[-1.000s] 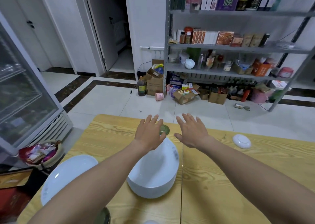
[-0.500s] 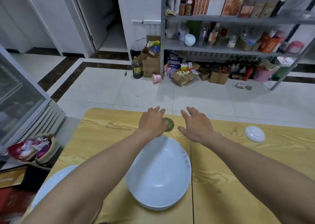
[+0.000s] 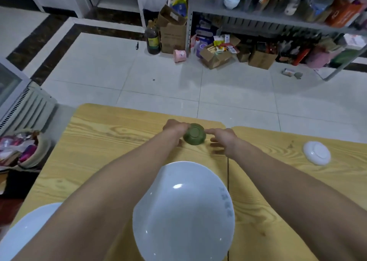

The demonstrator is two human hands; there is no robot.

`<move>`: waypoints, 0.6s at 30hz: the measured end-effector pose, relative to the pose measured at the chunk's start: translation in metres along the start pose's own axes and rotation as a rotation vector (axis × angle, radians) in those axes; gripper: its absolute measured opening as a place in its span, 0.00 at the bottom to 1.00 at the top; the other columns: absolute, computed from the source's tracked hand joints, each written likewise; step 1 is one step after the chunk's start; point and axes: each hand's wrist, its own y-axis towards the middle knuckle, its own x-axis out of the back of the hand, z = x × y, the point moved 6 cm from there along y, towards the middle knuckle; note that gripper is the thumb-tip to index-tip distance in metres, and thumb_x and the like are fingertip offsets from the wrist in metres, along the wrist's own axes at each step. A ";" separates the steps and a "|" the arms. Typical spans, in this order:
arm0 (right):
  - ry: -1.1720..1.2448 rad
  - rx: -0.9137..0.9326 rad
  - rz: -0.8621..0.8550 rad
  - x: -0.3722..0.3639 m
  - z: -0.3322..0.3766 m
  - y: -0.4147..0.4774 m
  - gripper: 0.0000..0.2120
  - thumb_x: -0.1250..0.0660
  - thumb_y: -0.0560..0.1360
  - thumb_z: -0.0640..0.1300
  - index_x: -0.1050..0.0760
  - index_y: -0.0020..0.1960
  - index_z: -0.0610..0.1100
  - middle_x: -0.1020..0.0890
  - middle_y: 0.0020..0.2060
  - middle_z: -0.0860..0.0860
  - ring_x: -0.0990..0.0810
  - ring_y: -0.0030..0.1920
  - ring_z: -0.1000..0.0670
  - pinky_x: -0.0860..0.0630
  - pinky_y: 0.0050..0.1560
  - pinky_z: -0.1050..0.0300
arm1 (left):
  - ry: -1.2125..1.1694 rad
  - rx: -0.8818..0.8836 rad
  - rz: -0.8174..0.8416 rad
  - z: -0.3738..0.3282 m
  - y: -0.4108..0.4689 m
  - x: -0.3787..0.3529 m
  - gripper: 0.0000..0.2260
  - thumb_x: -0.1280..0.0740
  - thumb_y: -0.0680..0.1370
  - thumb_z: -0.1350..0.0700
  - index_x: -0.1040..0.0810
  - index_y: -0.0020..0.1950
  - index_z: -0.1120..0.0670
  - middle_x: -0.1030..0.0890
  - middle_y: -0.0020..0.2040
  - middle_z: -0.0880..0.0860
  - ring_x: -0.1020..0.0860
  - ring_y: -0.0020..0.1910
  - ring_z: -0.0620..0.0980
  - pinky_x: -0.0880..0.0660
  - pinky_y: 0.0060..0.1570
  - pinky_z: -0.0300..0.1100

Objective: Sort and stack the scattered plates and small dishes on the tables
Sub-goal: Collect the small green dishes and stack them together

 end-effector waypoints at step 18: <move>-0.031 -0.054 -0.105 -0.019 -0.016 0.066 0.22 0.17 0.63 0.45 0.25 0.47 0.39 0.20 0.37 0.47 0.22 0.34 0.50 0.29 0.28 0.60 | 0.039 0.069 -0.088 0.019 0.050 -0.024 0.18 0.20 0.67 0.62 0.26 0.48 0.61 0.20 0.52 0.60 0.20 0.48 0.56 0.21 0.41 0.43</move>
